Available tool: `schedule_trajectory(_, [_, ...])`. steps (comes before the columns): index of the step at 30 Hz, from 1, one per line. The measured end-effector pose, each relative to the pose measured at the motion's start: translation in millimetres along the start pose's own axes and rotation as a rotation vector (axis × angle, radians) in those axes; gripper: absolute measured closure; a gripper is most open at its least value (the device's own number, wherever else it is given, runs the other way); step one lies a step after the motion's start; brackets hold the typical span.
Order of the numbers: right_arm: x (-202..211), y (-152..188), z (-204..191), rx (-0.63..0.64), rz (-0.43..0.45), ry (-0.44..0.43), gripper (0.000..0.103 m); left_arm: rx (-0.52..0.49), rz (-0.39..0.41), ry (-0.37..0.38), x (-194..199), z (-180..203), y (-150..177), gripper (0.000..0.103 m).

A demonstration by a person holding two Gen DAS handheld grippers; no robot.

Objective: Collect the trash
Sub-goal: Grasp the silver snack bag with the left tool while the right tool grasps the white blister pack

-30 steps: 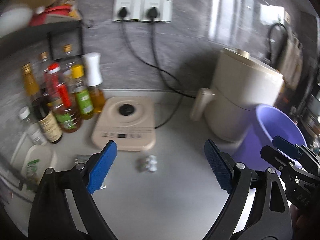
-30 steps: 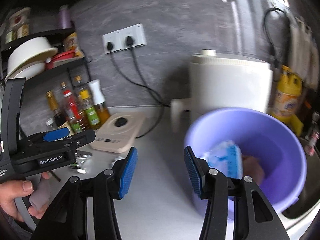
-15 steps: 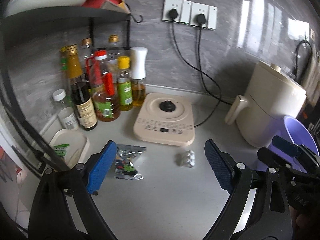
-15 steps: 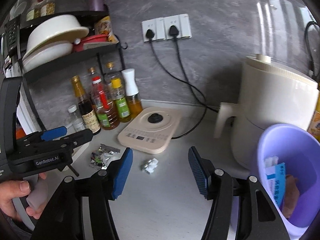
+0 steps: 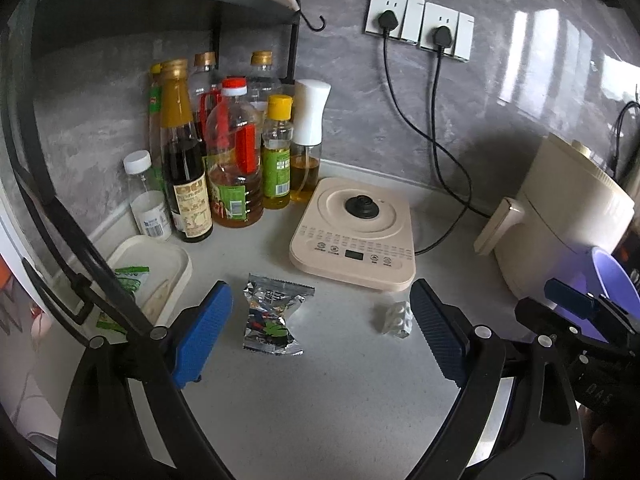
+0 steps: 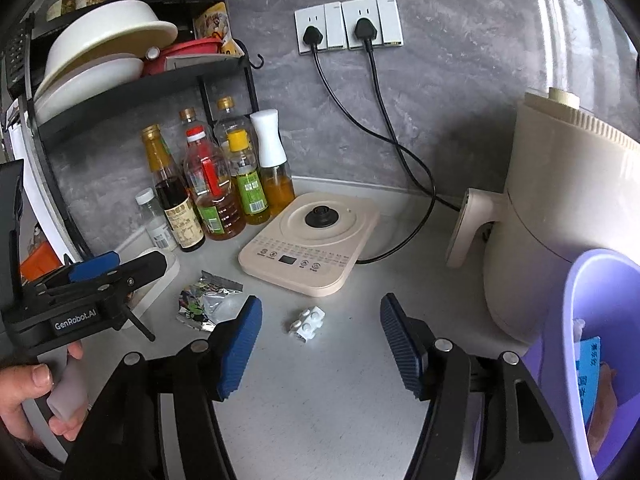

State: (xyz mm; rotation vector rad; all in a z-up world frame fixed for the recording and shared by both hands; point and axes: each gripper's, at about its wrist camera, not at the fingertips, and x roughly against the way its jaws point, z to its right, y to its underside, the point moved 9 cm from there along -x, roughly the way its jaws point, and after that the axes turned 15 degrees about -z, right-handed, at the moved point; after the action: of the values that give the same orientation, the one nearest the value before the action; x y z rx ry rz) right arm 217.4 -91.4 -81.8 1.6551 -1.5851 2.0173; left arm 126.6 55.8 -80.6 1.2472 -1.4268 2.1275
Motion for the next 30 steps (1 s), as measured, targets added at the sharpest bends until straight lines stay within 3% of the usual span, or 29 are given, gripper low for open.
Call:
schedule_trajectory(8, [-37,-4,8,-0.015,-0.073,-0.033,0.042,0.003,-0.034,-0.032,-38,2,-5,0.015])
schedule_trajectory(16, [-87,-1,-2,-0.016,-0.176,-0.082,0.042,0.048,-0.092,-0.12,-79,-17,-3,0.026])
schedule_trajectory(30, [-118,7,-17,0.008,-0.244,-0.106,0.042,0.1,-0.168,-0.198,-127,-32,6,0.032])
